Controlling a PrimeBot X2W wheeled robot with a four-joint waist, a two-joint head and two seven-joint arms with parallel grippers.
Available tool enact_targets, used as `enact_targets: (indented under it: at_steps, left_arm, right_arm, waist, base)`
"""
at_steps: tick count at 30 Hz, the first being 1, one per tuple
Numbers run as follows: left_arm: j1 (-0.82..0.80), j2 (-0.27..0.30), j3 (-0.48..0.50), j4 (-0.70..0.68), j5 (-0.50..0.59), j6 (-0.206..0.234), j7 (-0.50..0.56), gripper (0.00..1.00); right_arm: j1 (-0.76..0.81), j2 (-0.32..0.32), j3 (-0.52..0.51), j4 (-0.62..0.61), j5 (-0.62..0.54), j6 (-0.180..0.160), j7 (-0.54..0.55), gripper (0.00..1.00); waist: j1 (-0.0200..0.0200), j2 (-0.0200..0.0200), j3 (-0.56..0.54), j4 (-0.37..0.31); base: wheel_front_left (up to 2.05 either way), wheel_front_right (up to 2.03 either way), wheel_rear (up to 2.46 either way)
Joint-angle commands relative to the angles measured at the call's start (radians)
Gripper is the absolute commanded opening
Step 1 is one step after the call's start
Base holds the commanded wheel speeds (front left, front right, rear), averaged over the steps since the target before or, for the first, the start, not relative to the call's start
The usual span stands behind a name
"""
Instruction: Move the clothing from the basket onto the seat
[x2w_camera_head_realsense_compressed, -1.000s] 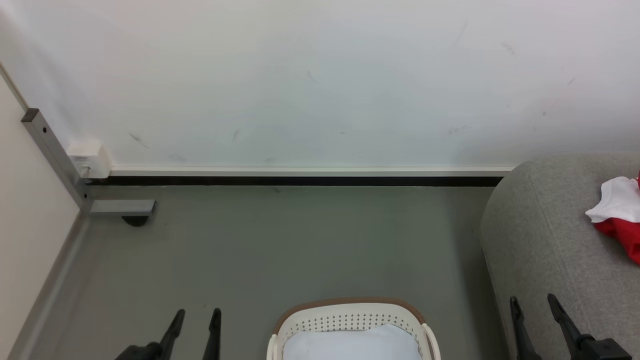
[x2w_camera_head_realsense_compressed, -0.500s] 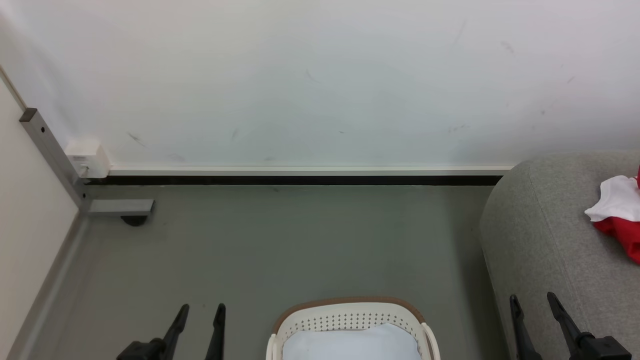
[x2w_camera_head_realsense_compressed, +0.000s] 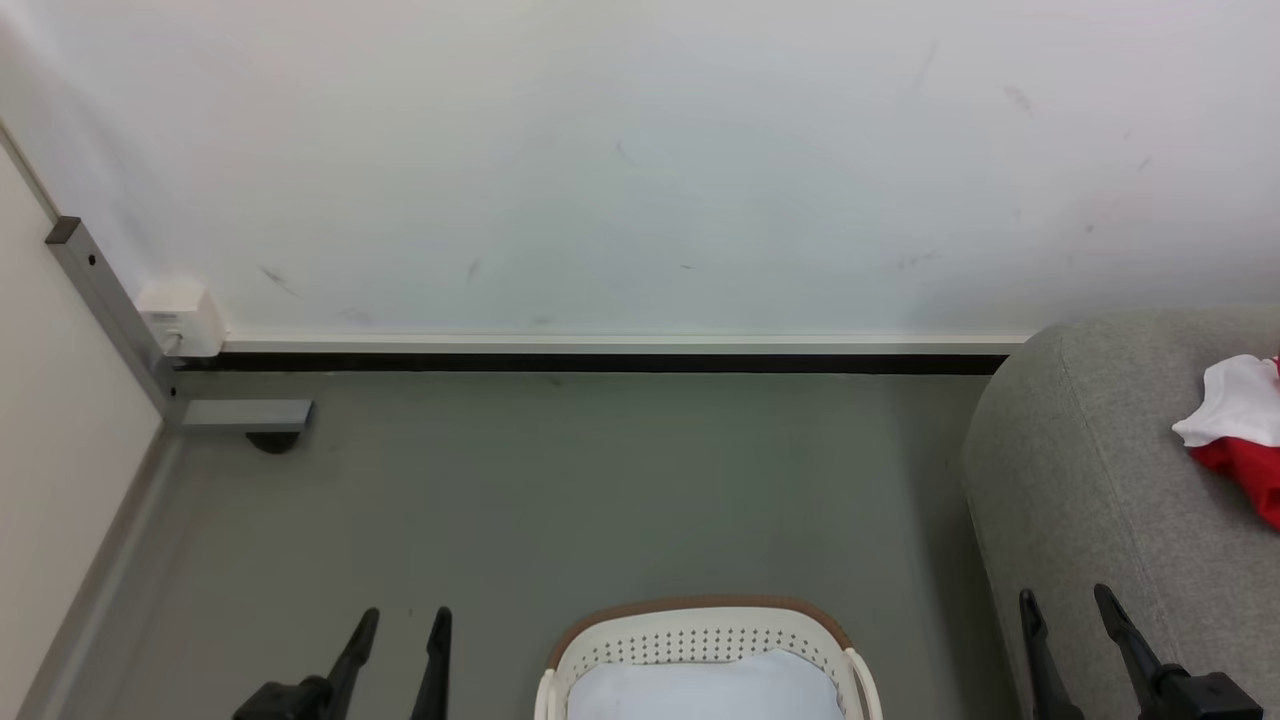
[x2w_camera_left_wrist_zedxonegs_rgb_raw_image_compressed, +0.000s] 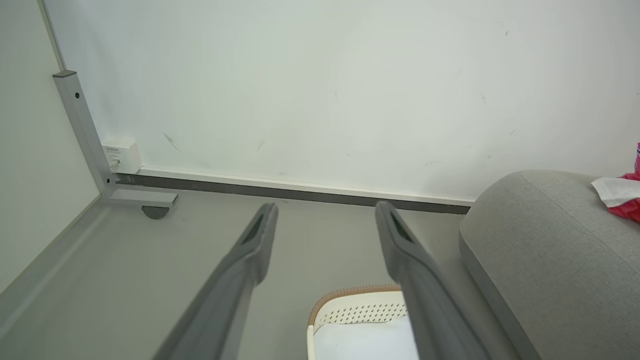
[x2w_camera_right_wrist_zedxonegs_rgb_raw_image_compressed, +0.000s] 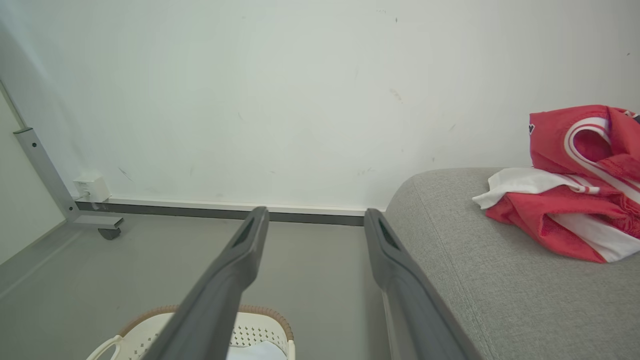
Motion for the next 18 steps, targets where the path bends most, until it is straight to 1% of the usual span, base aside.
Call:
enact_targets:
  at_steps: [1, 3, 4, 8, 18]
  left_arm:
    - [-0.003, 0.009, 0.001, -0.003, -0.001, 0.003, 0.0, 1.0]
    - [0.0, 0.009, -0.002, -0.003, -0.003, 0.003, 0.0, 1.0]
    - [0.0, 0.001, -0.002, -0.001, -0.001, 0.0, 0.0, 0.0]
    - [0.019, -0.006, -0.005, 0.029, -0.01, 0.0, 0.003, 0.0]
    - [0.002, -0.005, 0.02, 0.016, -0.205, 0.0, 0.055, 0.0]
  right_arm:
    - [0.0, -0.003, 0.0, -0.001, 0.005, -0.002, 0.0, 1.0]
    - [0.002, -0.003, 0.001, -0.002, 0.004, -0.002, 0.0, 1.0]
    - [0.0, 0.0, 0.001, 0.0, 0.0, 0.0, 0.0, 0.0]
    - [0.017, 0.007, -0.002, 0.03, 0.009, 0.0, 0.004, 0.0]
    - [0.001, 0.005, -0.019, 0.014, 0.208, 0.0, 0.058, 0.0]
  waist:
    - [0.0, 0.0, -0.001, 0.0]
    - [0.0, 0.0, -0.002, 0.0]
    - [0.0, 0.0, -0.002, 0.0]
    - [0.0, 0.0, -0.001, 0.001]
    - [0.0, 0.0, 0.002, 0.003]
  base:
    - [0.0, 0.0, 0.0]
    - [0.0, 0.0, 0.0]
    - [0.0, 0.0, 0.0]
    - [0.0, 0.0, 0.0]
    - [0.0, 0.0, 0.0]
